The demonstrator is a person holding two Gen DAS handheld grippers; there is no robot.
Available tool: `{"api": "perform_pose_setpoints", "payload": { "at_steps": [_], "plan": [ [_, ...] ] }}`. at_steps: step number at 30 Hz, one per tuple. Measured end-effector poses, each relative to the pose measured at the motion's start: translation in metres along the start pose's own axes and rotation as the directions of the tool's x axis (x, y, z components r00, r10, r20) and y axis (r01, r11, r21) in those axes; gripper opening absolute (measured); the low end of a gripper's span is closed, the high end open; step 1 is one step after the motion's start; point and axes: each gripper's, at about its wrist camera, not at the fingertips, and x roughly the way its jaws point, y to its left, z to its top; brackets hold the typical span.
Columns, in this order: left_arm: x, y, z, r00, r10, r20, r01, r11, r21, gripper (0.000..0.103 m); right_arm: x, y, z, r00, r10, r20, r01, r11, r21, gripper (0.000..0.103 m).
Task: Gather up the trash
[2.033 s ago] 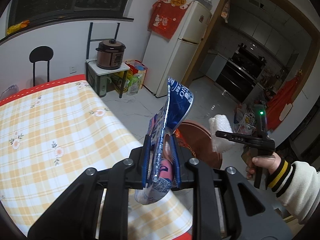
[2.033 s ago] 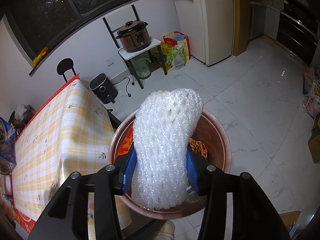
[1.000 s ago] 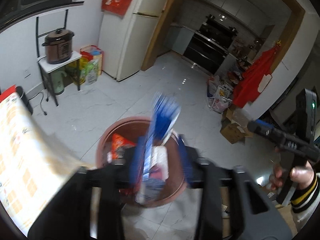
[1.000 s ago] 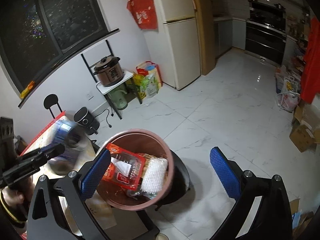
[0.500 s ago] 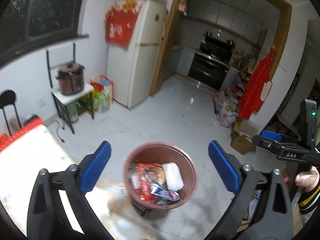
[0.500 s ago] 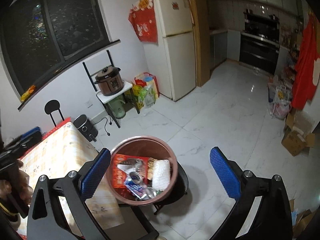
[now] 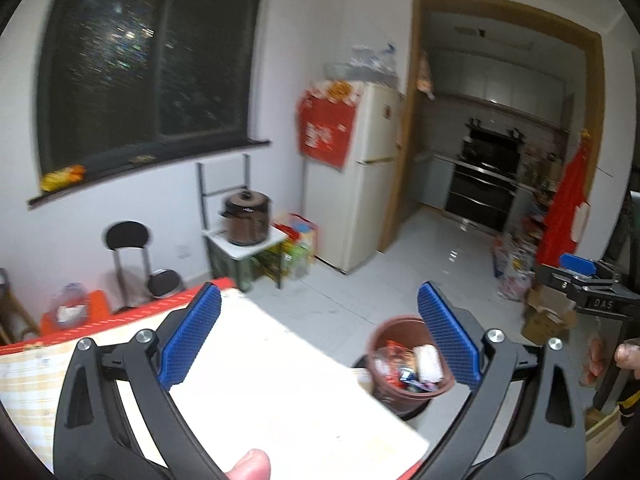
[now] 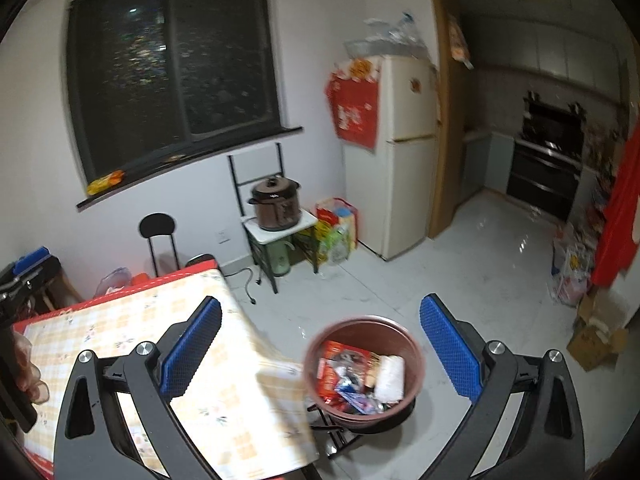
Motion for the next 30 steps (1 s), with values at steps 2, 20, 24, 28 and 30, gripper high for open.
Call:
{"api": "perform_pose_setpoints", "payload": {
  "at_steps": [2, 20, 24, 28, 30],
  "plan": [
    [-0.021, 0.013, 0.001, 0.999, 0.031, 0.017, -0.031, 1.0, -0.004, 0.097, -0.01, 0.02, 0.002, 1.0, 0.014, 0.017, -0.014, 1.0, -0.016, 0.098],
    [-0.137, 0.099, -0.026, 0.969, 0.24, 0.059, -0.235, 0.969, -0.072, 0.097, -0.053, 0.13, -0.003, 0.996, 0.082, 0.032, -0.079, 0.993, -0.085, 0.098],
    [-0.143, 0.105, -0.031, 0.968, 0.246, 0.049, -0.241, 0.967, -0.081, 0.097, -0.053, 0.139, -0.006, 0.997, 0.078, 0.022, -0.075, 0.993, -0.09, 0.098],
    [-0.146, 0.109, -0.034, 0.968, 0.246, 0.043, -0.241, 0.967, -0.085, 0.097, -0.052, 0.145, -0.007, 0.997, 0.076, 0.019, -0.074, 0.993, -0.096, 0.098],
    [-0.147, 0.107, -0.035, 0.969, 0.243, 0.04, -0.239, 0.967, -0.086, 0.097, -0.053, 0.148, -0.006, 0.997, 0.075, 0.02, -0.073, 0.992, -0.099, 0.098]
  ]
}}
